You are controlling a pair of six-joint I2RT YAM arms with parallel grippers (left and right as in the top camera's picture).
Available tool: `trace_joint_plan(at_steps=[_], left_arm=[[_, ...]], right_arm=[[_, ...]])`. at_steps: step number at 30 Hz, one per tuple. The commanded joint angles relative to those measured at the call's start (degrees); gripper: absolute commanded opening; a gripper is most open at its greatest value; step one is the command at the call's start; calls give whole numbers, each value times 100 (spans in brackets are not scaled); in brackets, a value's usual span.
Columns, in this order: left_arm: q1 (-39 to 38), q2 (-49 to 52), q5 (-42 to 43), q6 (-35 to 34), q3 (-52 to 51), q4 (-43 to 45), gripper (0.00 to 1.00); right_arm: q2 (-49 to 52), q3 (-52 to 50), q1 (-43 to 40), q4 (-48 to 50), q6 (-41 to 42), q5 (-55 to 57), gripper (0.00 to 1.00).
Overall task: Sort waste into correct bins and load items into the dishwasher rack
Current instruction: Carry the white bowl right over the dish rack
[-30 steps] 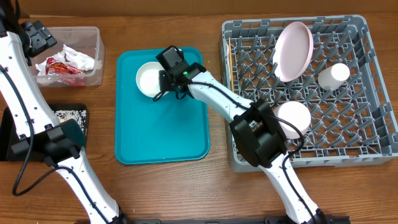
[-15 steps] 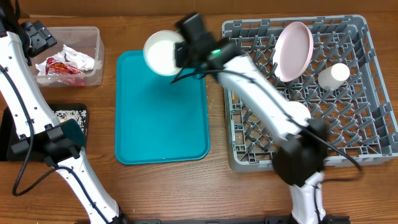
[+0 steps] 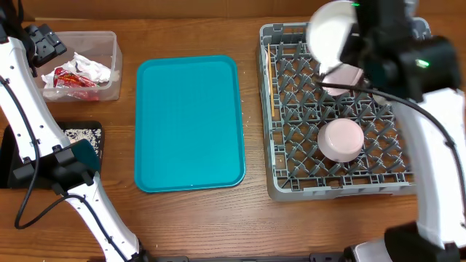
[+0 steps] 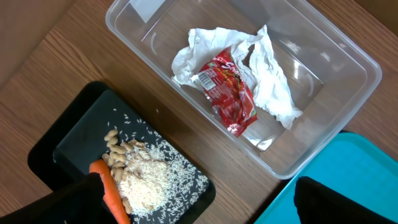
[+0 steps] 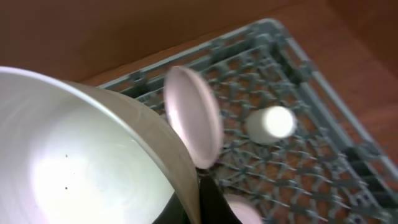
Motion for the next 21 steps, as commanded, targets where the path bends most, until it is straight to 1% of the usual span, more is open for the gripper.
trace_joint_plan(at_steps=[1, 3, 5, 10, 13, 17, 21], left_arm=[[-11, -24, -76, -11, 52, -11, 100], [-11, -24, -76, -11, 52, -11, 100], [-11, -24, -76, -11, 52, -11, 100], [-11, -26, -76, -11, 52, -11, 100], [-11, -24, -76, -11, 52, -11, 100], [-11, -24, -76, -11, 52, -11, 100], [-11, -26, -76, -11, 52, -11, 100]], right_arm=[[-317, 44, -278, -487, 455, 664, 4], [-376, 42, -391, -1084, 992, 1241, 4], [-385, 39, -455, -1720, 1722, 1906, 4], [-452, -328, -651, -1722, 1875, 2068, 4], [-452, -625, -761, -1722, 2221, 2291, 4], [-452, -1316, -929, -1725, 3034, 2942, 4], [-452, -2457, -1248, -1720, 4406, 4006, 4]])
